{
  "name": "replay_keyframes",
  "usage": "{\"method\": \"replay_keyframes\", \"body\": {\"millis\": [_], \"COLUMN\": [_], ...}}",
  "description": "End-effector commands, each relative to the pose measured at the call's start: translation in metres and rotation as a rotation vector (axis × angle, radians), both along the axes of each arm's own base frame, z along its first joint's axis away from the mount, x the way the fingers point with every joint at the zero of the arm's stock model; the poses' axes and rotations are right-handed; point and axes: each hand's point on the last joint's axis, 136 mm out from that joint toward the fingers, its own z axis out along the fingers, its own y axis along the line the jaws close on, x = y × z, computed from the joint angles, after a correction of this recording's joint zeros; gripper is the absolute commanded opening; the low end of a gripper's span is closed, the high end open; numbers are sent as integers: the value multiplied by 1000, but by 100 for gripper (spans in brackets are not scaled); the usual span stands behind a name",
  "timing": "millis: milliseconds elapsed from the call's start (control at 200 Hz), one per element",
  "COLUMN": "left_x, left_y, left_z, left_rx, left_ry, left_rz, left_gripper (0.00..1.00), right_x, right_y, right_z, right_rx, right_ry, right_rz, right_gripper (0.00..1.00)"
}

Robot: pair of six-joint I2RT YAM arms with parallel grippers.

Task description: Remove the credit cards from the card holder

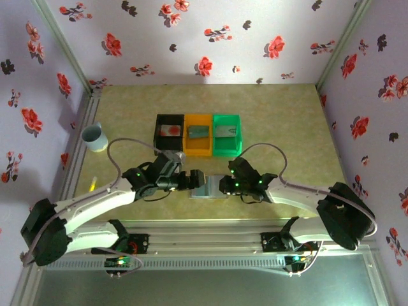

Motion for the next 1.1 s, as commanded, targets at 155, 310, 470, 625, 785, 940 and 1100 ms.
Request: {"method": "replay_keyframes", "body": {"millis": [155, 310, 470, 625, 785, 940, 1100], "left_x": [5, 5, 4, 4, 2, 0, 0], "left_y": [-20, -22, -28, -34, -36, -40, -41], "left_z": [-13, -21, -33, -41, -46, -51, -56], "left_rx": [-75, -70, -87, -96, -84, -85, -77], "left_ry": [43, 64, 99, 121, 131, 145, 153], "left_rz": [36, 43, 50, 43, 39, 29, 24], "left_gripper": [100, 100, 100, 100, 100, 100, 100], "right_x": [2, 2, 1, -1, 0, -1, -1], "right_y": [-4, -9, -7, -4, -4, -4, -3], "right_z": [-5, -9, -14, -19, -20, -26, -29], "right_rx": [6, -1, -2, -4, -10, -19, -20], "right_ry": [-20, -24, -13, 0, -3, 9, 15], "right_rz": [-48, -63, -62, -55, -55, -53, -50], "right_gripper": [16, 15, 15, 14, 14, 14, 14]}}
